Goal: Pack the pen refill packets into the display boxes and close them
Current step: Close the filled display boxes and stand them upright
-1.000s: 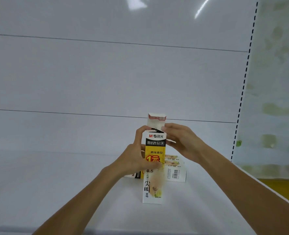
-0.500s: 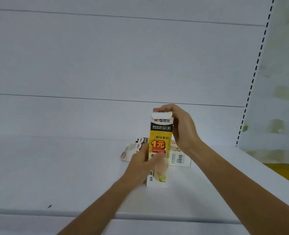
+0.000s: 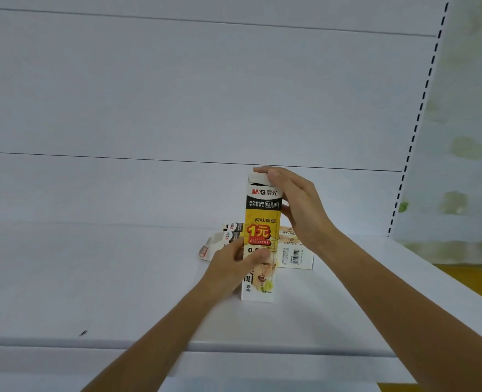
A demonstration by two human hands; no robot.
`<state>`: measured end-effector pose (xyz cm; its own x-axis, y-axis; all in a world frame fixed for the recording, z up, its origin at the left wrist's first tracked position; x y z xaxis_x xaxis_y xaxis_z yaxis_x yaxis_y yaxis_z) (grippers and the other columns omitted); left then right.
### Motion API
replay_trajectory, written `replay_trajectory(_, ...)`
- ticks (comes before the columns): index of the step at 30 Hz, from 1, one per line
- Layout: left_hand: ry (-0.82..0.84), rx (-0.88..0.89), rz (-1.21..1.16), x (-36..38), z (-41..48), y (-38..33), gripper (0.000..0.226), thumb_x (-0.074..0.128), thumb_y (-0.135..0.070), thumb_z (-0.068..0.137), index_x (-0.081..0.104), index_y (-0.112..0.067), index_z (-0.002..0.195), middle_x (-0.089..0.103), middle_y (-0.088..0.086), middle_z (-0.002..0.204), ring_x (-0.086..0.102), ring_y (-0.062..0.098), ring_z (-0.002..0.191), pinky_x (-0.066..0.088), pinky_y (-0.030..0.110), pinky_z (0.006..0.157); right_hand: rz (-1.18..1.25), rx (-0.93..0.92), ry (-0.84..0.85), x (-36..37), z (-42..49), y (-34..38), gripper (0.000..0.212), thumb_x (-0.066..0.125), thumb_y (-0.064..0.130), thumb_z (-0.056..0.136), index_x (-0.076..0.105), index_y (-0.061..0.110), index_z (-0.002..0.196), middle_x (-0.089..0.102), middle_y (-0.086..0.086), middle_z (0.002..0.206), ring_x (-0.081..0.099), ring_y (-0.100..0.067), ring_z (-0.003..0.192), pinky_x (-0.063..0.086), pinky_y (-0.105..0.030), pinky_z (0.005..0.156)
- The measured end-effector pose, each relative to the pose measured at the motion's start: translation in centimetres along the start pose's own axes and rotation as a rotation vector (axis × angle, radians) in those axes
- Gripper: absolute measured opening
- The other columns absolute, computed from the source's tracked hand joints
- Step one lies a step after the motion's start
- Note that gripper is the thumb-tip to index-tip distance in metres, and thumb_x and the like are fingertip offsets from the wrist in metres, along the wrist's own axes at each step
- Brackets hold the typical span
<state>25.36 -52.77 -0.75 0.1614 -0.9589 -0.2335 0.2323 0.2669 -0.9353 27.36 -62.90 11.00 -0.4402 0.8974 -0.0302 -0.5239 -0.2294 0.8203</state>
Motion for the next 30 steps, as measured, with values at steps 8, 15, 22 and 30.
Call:
replay_trajectory(8,-0.015,-0.024,-0.028,0.0,0.0,0.3,0.017,0.063,-0.039,0.082,0.059,-0.037,0.099,0.069,-0.011,0.101,0.07,0.012,0.085,0.058,0.033,0.078,-0.036,0.036,0.024,0.1,0.0,-0.1,0.026,0.044,0.015,0.095,0.069,0.022,0.089,0.069,0.008,0.088,0.063,-0.003,0.08,0.051,-0.019,0.067)
replay_trajectory(15,-0.031,-0.027,-0.043,-0.1,-0.2,0.3,0.018,0.063,-0.037,0.083,0.059,-0.036,0.1,0.069,-0.012,0.1,0.07,0.009,0.081,0.057,0.025,0.07,0.043,0.027,0.066,0.7,-0.8,-0.3,0.023,0.047,0.019,0.094,0.069,0.022,0.089,0.068,0.012,0.089,0.063,0.001,0.077,0.049,-0.017,0.063)
replay_trajectory(22,-0.038,-0.027,-0.077,-0.2,-0.3,0.2,0.035,0.065,-0.051,0.068,0.06,-0.036,0.099,0.07,-0.004,0.107,0.071,0.017,0.086,0.057,0.04,0.082,0.025,0.024,0.036,0.6,-0.7,-0.3,0.011,0.064,0.012,0.083,0.07,0.021,0.086,0.065,0.012,0.1,0.064,-0.013,0.081,0.054,-0.022,0.062)
replay_trajectory(30,-0.149,0.319,-0.123,-3.6,0.1,-7.3,0.06,0.065,-0.046,0.078,0.024,-0.064,0.118,0.047,-0.015,0.117,0.055,0.004,0.108,0.048,0.025,0.083,-0.016,0.078,0.081,0.1,-1.6,-1.5,0.057,0.066,0.017,0.084,0.04,0.031,0.133,0.063,-0.001,0.113,0.063,-0.016,0.103,0.054,-0.025,0.082)
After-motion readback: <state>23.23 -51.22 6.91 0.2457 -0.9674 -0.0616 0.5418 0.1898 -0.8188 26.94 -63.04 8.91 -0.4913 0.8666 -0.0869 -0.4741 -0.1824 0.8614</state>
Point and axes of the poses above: each hand's wrist, its own z-axis towards the middle knuckle, its own x-axis out of the palm, y = z × x, the point moved 8 cm from there along z, towards the middle knuckle
